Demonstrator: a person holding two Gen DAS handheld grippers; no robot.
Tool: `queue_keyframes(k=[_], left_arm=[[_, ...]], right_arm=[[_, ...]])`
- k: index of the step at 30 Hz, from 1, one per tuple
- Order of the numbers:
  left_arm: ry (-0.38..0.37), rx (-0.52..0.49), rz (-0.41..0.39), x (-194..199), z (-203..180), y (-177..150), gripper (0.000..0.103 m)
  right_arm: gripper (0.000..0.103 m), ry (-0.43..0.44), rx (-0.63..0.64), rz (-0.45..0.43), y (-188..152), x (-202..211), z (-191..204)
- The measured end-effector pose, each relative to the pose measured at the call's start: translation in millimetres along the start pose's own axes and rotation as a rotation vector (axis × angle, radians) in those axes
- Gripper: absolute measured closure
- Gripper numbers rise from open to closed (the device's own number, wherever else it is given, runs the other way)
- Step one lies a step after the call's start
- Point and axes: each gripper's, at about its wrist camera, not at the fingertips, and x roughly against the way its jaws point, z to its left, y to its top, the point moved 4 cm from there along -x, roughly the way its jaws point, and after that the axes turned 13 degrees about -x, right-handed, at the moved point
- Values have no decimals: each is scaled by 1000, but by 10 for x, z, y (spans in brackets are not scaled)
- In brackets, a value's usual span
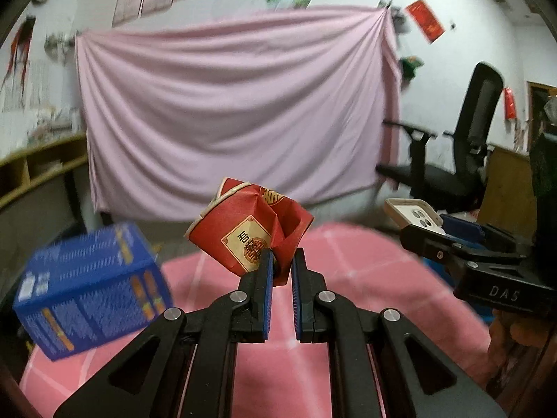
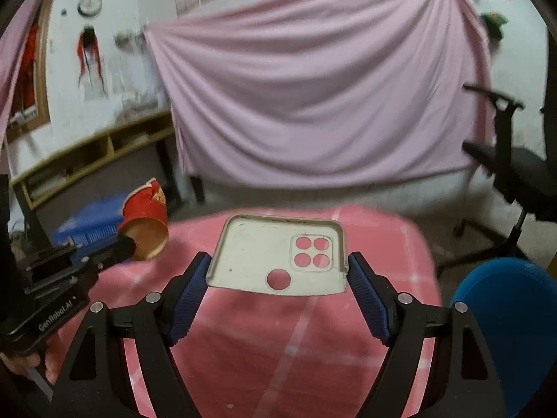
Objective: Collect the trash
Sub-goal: 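Lift the phone case and red cup and carry both over the blue bucket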
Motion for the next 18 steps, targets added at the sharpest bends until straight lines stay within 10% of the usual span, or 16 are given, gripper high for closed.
queue_keyframes(k=[8, 18], left_arm=[[-24, -60, -133, 123, -492, 510, 95], [-108, -177, -216, 76, -1307, 1037, 95]], right_arm=[[25, -40, -57, -295, 324, 737, -361], [25, -166, -122, -461, 516, 1401, -1003]])
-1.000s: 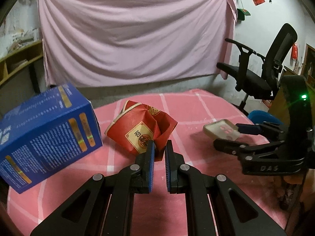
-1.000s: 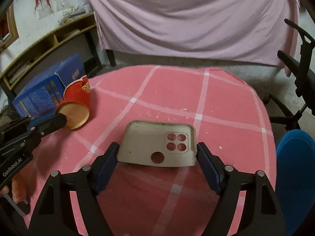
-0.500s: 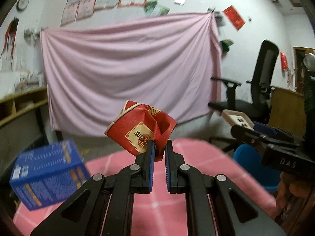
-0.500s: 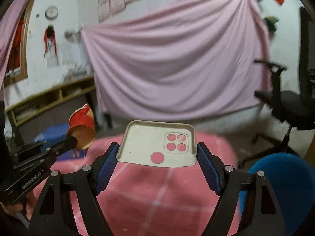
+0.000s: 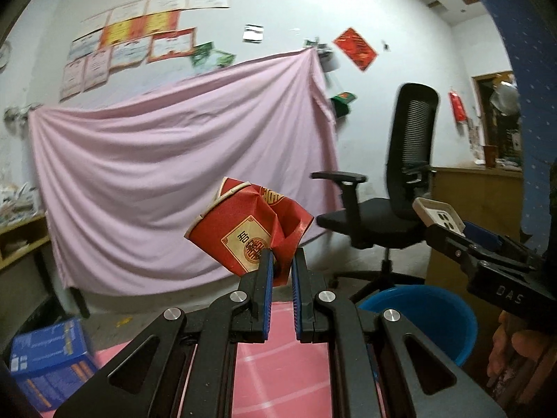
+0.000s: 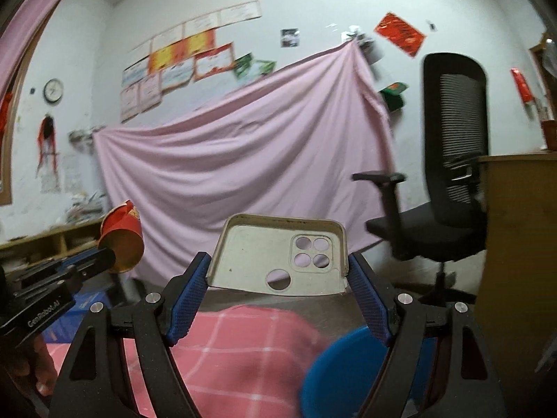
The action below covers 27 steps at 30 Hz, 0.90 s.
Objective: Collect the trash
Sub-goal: 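Lift the phone case and red cup and carry both over the blue bucket, then open both tools to drop the cup and phone case into the bucket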
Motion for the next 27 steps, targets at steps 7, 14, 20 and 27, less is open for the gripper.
queue_keyframes(k=[7, 14, 20, 27], left_arm=[[-57, -60, 20, -266, -464, 158, 95], [-130, -44, 61, -543, -763, 215, 95], [-213, -18, 130, -794, -979, 159, 95], [-279, 0, 195, -1004, -1136, 81, 95]], right_arm=[[25, -80, -57, -3, 86, 150, -484], [25, -158, -118, 59, 59, 112, -885], [25, -221, -165, 135, -50, 75, -1159], [25, -256, -244, 197, -118, 33, -1453]])
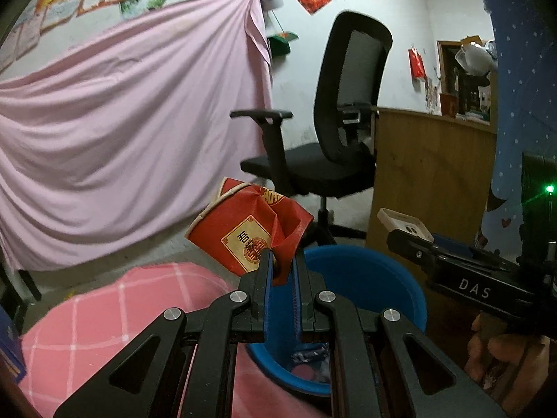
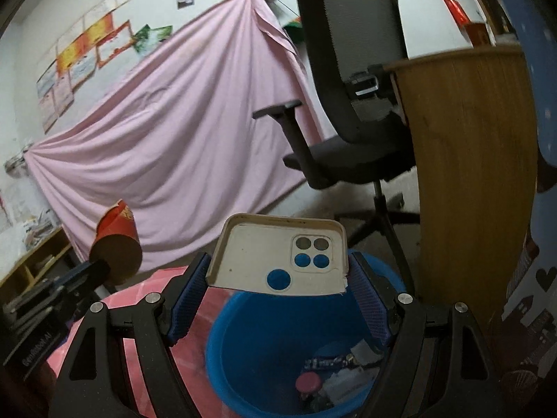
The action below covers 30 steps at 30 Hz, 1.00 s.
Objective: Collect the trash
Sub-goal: 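Open both tools to drop the cup and phone case into the bucket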
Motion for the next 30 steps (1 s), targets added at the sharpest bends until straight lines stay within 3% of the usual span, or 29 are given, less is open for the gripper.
queue_keyframes(k=[14, 19, 23, 30], left_arm=[[-202, 132, 178, -379, 21, -114, 95], [-196, 150, 211, -396, 44, -194, 78], [-179, 186, 210, -338, 122, -226, 77], [-113, 263, 142, 16, 378, -235, 53]], right_arm=[[24, -22, -34, 144, -161, -229, -159], [23, -28, -44, 187, -206, -301, -192], [23, -29, -40, 182, -196, -274, -183], [21, -27, -1, 149, -159, -200, -86]])
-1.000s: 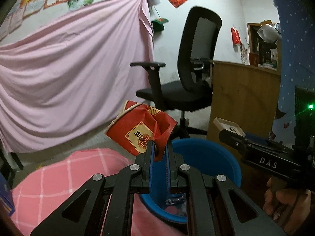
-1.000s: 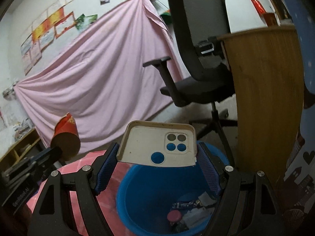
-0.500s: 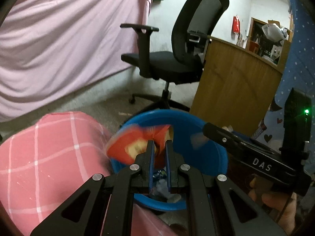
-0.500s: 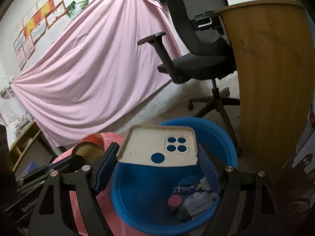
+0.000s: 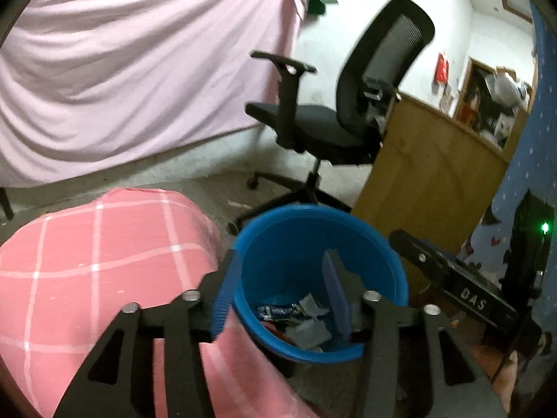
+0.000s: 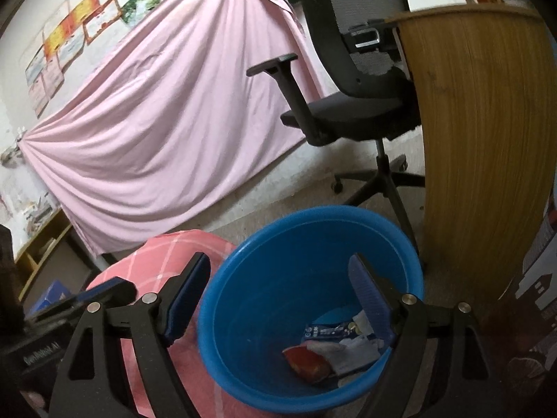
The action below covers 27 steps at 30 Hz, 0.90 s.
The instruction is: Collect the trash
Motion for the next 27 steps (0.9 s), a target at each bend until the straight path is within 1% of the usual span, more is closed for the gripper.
queue_keyframes(k=[1, 2, 3, 4, 7, 8, 9, 11, 14, 19, 22, 27], left_arm=[[5, 9, -11, 50, 24, 3, 48], [14, 25, -30, 147, 66, -1, 45], [19, 35, -44, 207, 92, -1, 40], [24, 49, -62, 291, 124, -10, 30], [49, 84, -126, 568, 215, -42, 11], [61, 90, -151, 679, 239, -60, 8], [71, 93, -168, 765, 257, -72, 2], [87, 105, -208, 983, 302, -124, 2], [116, 119, -228, 1216, 345, -202, 2], [180, 76, -275, 1678, 284, -466, 2], [208, 50, -281, 1905, 223, -640, 2], [242, 37, -278, 2208, 122, -931, 2]], right_arm=[[20, 0, 9, -6, 4, 18, 20], [18, -1, 18, -15, 3, 62, 51], [17, 1, 22, -22, 8, 95, 74], [17, 6, 27, -34, 13, 146, 102], [8, 12, 52, -72, 25, 307, 204], [4, 14, 61, -83, 25, 354, 239], [2, 15, 70, -96, 33, 410, 282], [0, 22, 91, -122, 39, 546, 376], [0, 21, 127, -146, -34, 740, 482], [0, 25, 168, -168, -274, 1052, 617], [0, 38, 187, -198, -436, 1279, 697], [0, 51, 218, -246, -702, 1635, 801]])
